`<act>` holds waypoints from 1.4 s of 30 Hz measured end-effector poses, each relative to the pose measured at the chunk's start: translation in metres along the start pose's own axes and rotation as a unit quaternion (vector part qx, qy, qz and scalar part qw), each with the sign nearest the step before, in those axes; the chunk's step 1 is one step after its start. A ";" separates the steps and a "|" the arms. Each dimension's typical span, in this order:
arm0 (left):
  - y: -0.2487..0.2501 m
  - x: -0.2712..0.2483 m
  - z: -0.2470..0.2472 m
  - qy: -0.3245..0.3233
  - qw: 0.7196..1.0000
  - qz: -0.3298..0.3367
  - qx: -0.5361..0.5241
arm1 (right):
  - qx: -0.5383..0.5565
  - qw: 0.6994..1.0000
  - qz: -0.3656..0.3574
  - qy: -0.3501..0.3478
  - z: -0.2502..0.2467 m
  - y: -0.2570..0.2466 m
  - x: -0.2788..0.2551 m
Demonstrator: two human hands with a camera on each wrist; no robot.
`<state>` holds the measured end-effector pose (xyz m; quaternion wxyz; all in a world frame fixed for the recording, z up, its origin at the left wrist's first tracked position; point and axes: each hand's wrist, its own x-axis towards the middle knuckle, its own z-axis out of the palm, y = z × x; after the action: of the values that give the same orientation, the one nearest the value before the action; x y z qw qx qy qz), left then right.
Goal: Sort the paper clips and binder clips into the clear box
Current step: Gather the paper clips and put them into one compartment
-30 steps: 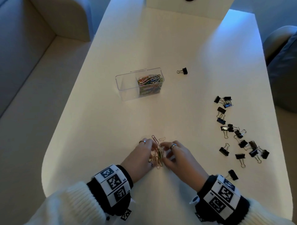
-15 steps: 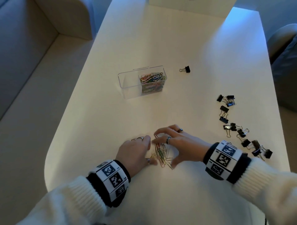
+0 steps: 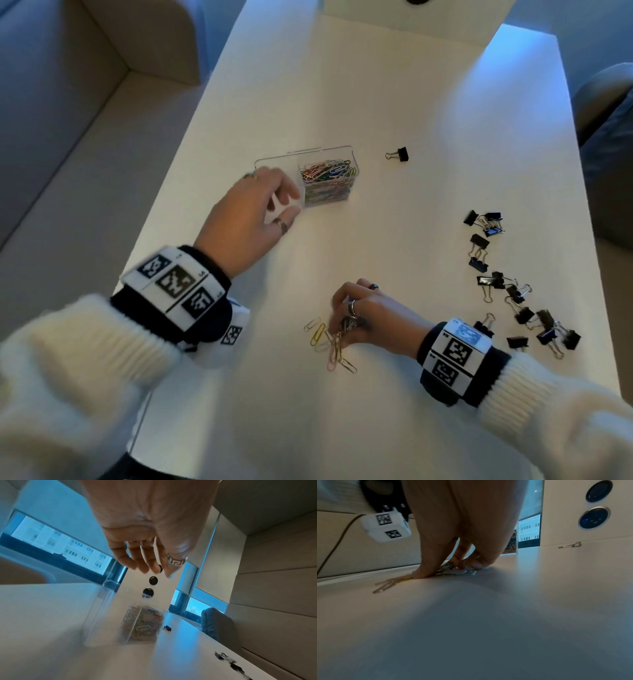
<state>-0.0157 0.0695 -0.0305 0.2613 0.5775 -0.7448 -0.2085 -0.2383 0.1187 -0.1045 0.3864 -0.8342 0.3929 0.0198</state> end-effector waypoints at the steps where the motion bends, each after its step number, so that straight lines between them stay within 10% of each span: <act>1: 0.000 0.009 -0.003 0.015 1.000 0.008 0.012 | 0.002 1.000 0.001 0.002 0.001 0.000 0.000; 5: 0.003 0.044 -0.005 0.041 0.997 0.005 0.067 | 0.015 1.000 0.012 0.017 0.002 0.000 -0.001; 11: -0.005 0.078 0.014 -0.133 0.977 -0.047 0.163 | 0.038 0.998 0.036 0.020 -0.003 0.000 -0.002; 18: -0.018 0.075 0.022 -0.149 0.985 -0.051 0.074 | 0.060 0.996 0.062 0.027 -0.017 0.009 0.000; 28: -0.028 0.055 0.023 -0.140 0.989 -0.052 -0.010 | 0.076 0.935 0.020 0.346 -0.115 -0.005 0.063; 42: -0.032 0.057 0.022 -0.153 0.987 -0.054 -0.014 | -0.136 0.944 -0.035 0.298 -0.101 -0.001 0.077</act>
<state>-0.0173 0.0064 -0.0586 0.1404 0.5744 -0.7410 -0.3183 -0.2114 0.0031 -0.0593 0.1348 -0.8597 0.4545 -0.1899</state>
